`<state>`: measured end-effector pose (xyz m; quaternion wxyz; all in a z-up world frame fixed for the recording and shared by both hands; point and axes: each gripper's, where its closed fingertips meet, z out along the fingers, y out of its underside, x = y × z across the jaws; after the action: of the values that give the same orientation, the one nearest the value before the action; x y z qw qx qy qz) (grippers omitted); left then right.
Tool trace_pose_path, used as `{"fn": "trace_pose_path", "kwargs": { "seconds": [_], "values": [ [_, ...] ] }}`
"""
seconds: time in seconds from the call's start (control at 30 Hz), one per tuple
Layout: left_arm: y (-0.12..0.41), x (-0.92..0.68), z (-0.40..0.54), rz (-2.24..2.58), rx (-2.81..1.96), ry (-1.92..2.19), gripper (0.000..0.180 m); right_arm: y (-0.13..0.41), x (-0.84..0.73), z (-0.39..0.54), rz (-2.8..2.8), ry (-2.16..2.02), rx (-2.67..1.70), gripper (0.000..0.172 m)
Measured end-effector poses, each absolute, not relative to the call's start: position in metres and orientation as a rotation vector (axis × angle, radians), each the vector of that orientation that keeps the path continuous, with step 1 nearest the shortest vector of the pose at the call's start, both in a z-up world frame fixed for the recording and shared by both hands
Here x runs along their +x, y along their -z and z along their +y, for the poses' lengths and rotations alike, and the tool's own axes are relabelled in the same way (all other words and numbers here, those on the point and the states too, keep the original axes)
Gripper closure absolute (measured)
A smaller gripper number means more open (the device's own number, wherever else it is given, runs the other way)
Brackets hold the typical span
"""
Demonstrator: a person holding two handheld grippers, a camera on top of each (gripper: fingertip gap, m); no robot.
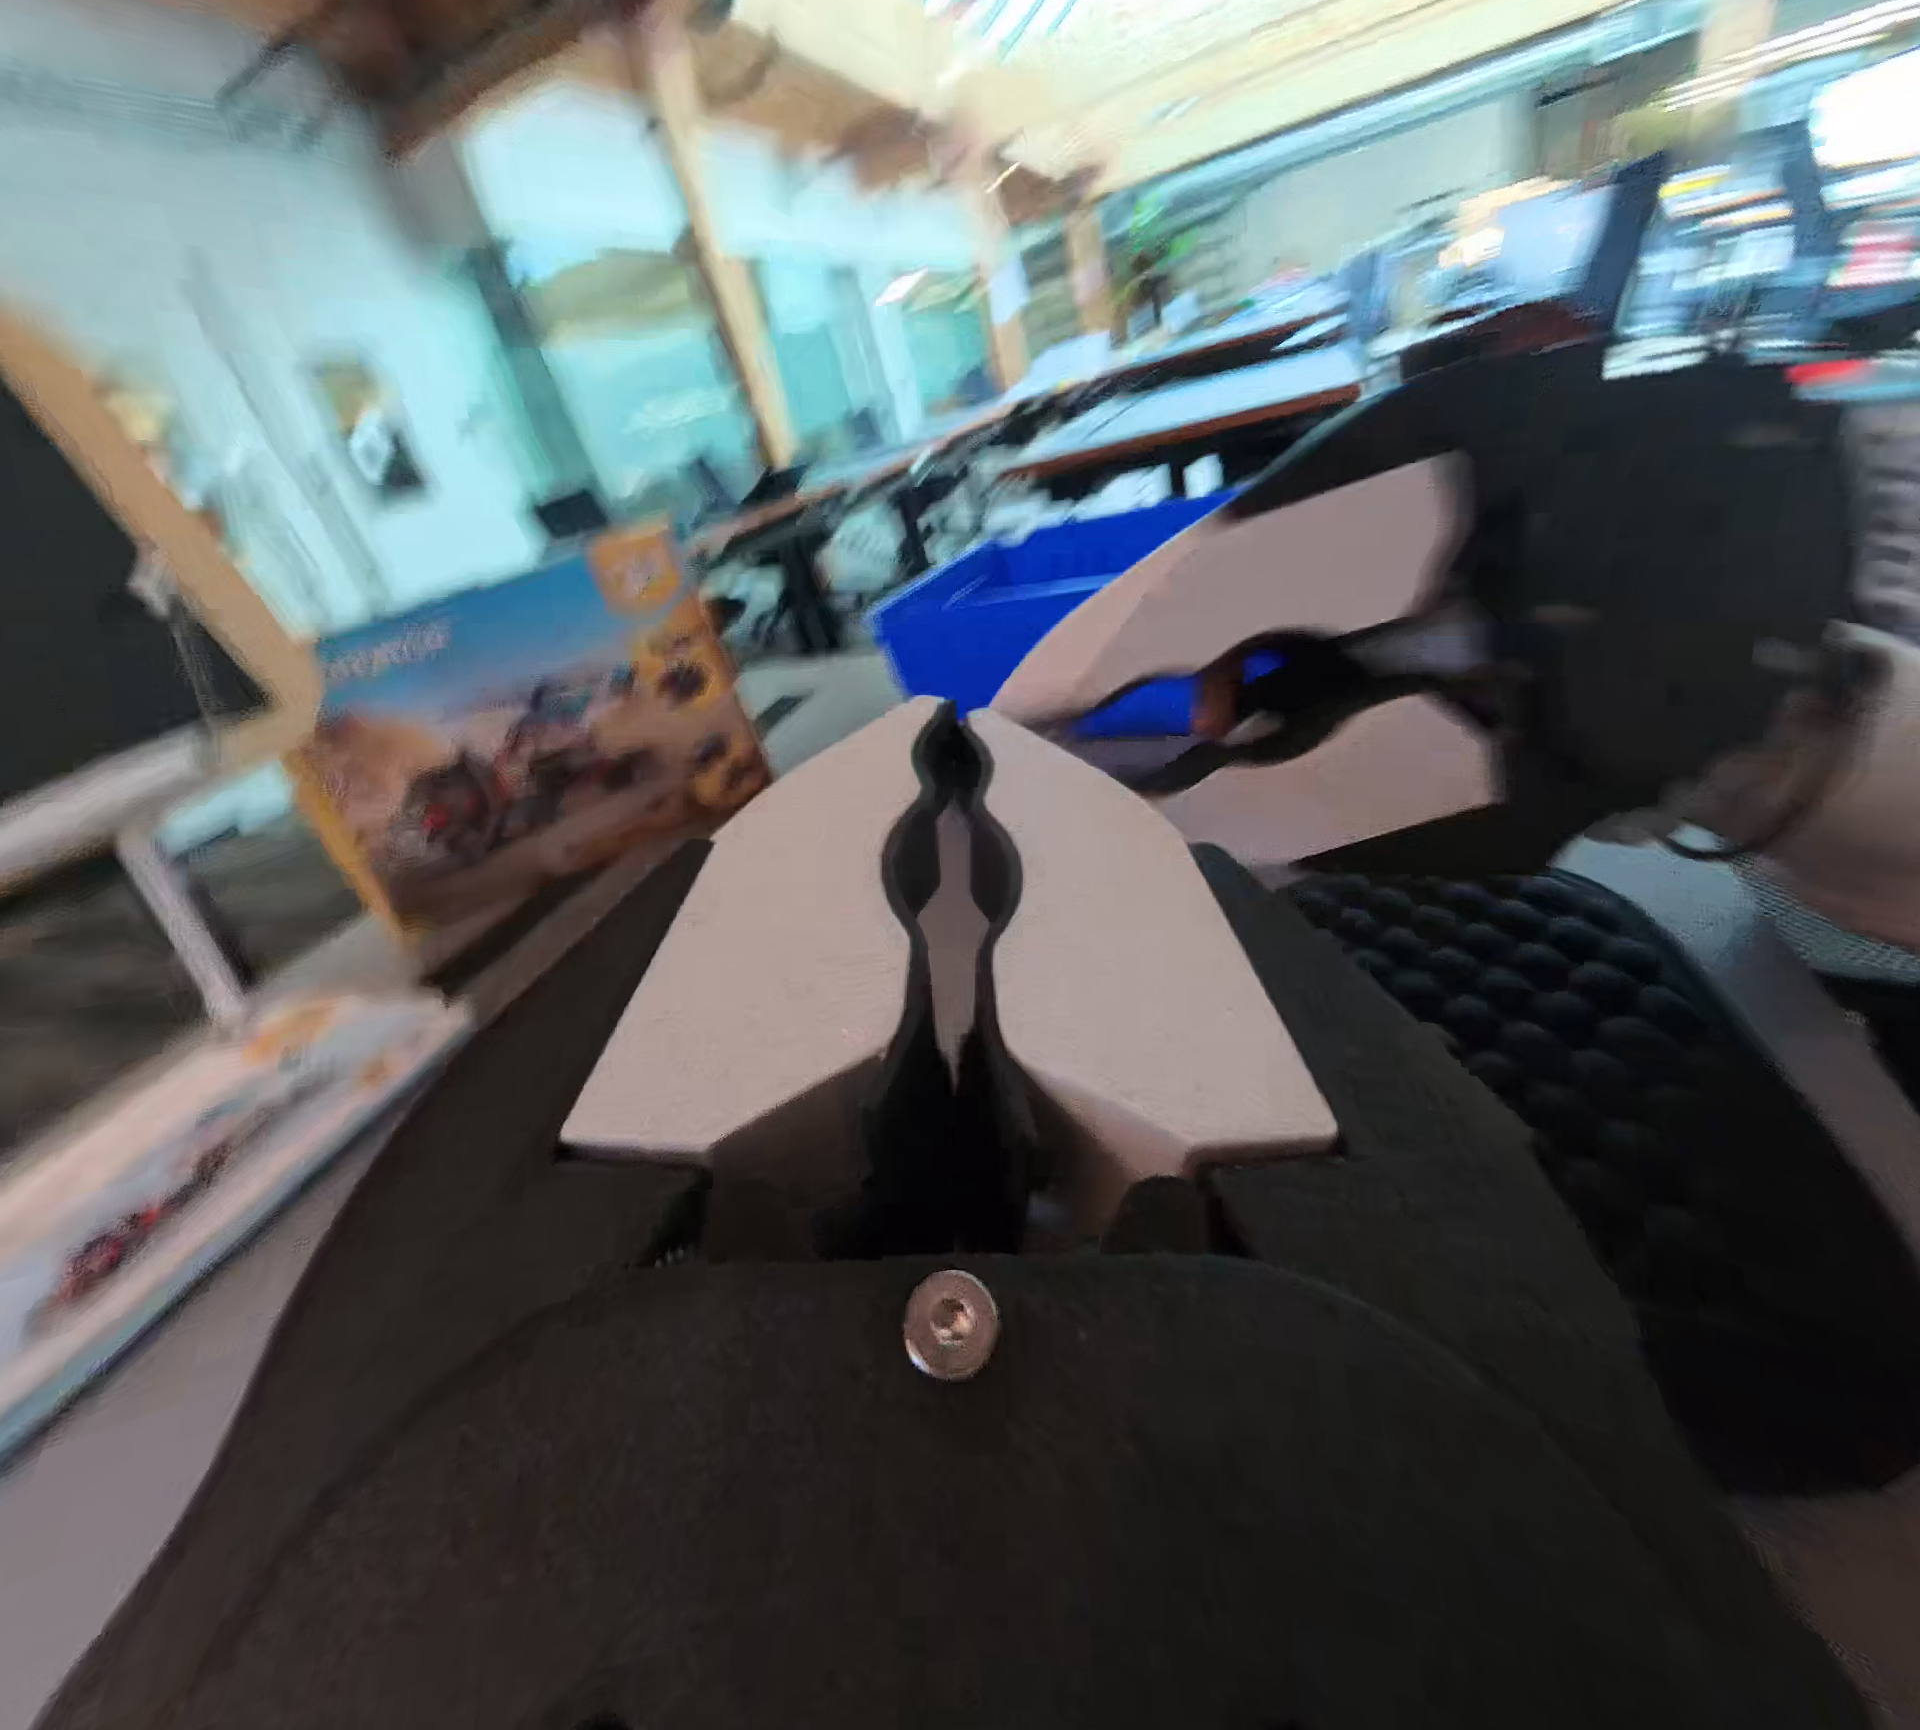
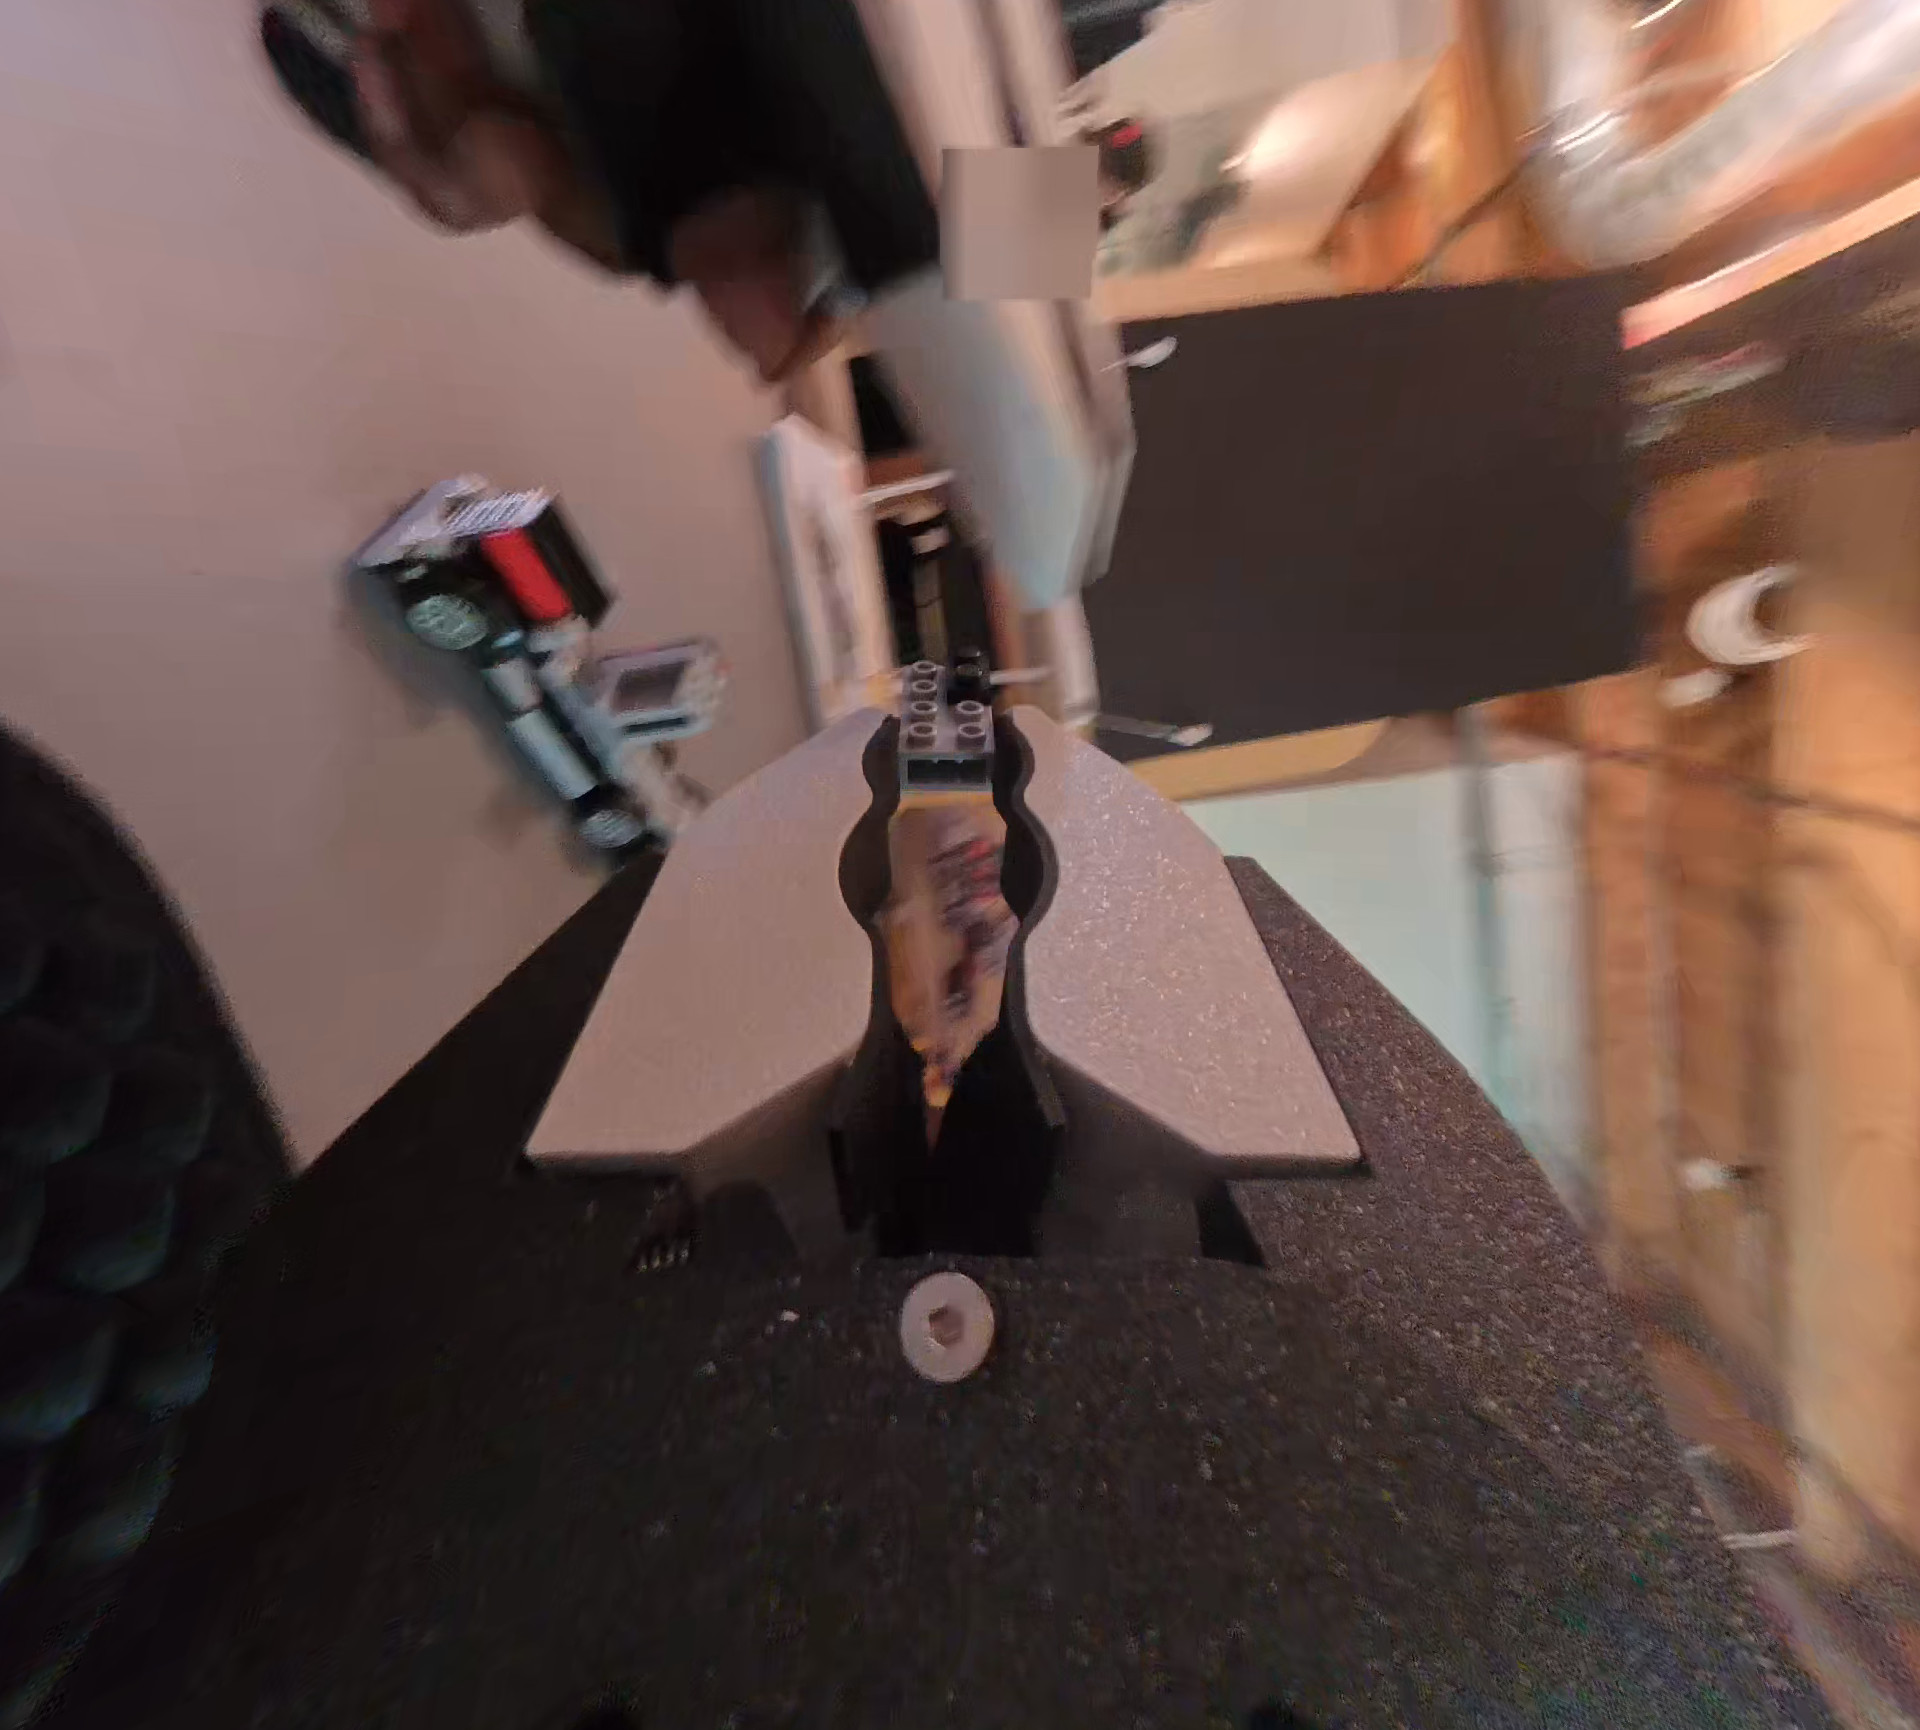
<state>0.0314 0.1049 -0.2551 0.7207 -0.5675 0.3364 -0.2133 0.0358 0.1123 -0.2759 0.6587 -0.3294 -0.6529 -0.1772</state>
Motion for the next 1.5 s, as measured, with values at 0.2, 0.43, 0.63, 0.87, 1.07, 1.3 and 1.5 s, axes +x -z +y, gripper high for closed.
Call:
{"fn": "trace_pose_path", "kwargs": {
  "seconds": [0.2, 0.43, 0.63, 0.87, 1.07, 1.3, 1.5],
  "values": [
    [0.258, 0.031, 0.107, 0.809, -1.292, 0.372, 0.173, 0.285, 0.035, 0.117, -1.492, 0.373, -0.688, 0.155],
    [0.290, 0.036, 0.106, 1.167, -1.226, 0.084, 0.164, 0.300, 0.045, 0.106, -1.673, 0.104, -0.773, 0.155],
    [0.311, 0.045, 0.104, 1.324, -1.197, -0.092, 0.166, 0.313, 0.050, 0.097, -1.785, 0.037, -0.801, 0.155],
    [0.330, 0.052, 0.096, 1.462, -1.205, -0.124, 0.163, 0.330, 0.055, 0.089, -1.933, 0.066, -0.765, 0.155],
    [0.337, 0.056, 0.092, 1.506, -1.225, -0.105, 0.164, 0.335, 0.054, 0.088, -1.962, 0.103, -0.759, 0.155],
    [0.343, 0.058, 0.088, 1.521, -1.260, -0.036, 0.171, 0.340, 0.055, 0.084, -2.007, 0.105, -0.729, 0.155],
    [0.333, 0.056, 0.088, 1.467, -1.282, 0.016, 0.173, 0.329, 0.051, 0.082, -1.920, -0.004, -0.724, 0.154]
  ]
}}
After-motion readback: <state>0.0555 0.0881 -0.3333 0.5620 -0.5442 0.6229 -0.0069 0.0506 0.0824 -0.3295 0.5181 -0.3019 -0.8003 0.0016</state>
